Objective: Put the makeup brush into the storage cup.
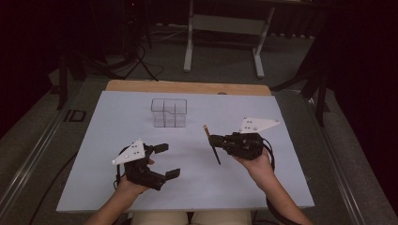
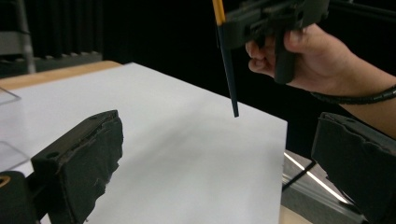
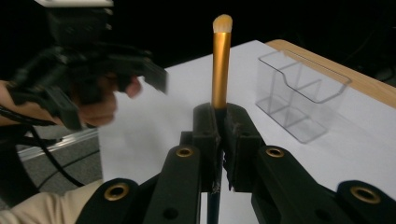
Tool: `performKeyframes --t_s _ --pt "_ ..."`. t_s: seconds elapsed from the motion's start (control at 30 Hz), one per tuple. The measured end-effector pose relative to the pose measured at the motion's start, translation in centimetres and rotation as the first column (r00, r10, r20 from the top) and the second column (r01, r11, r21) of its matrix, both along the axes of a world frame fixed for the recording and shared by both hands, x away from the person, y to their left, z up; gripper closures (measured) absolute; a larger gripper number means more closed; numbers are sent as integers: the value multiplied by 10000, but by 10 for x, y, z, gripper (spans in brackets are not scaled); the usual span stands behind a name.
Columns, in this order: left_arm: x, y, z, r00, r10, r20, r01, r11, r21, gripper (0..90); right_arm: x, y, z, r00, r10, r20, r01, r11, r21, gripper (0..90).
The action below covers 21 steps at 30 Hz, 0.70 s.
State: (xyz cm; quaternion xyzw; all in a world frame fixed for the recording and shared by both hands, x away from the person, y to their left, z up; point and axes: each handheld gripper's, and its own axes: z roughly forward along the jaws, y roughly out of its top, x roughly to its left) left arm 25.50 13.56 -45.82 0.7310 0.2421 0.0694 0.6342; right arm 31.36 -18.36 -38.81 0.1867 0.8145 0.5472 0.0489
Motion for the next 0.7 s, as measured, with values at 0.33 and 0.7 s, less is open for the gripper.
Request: performKeyframes --t_s 0.33,0.7 --pt "8 -20 -7 9990 -455 -33 455 9989 -58 162 -7 13 5 9991 324 260 -333 9989 345 841" --pt "15 -40 -11 9966 -584 -585 586 9983 23 324 -10 29 9 9969 628 476 -651 9967 489 841"
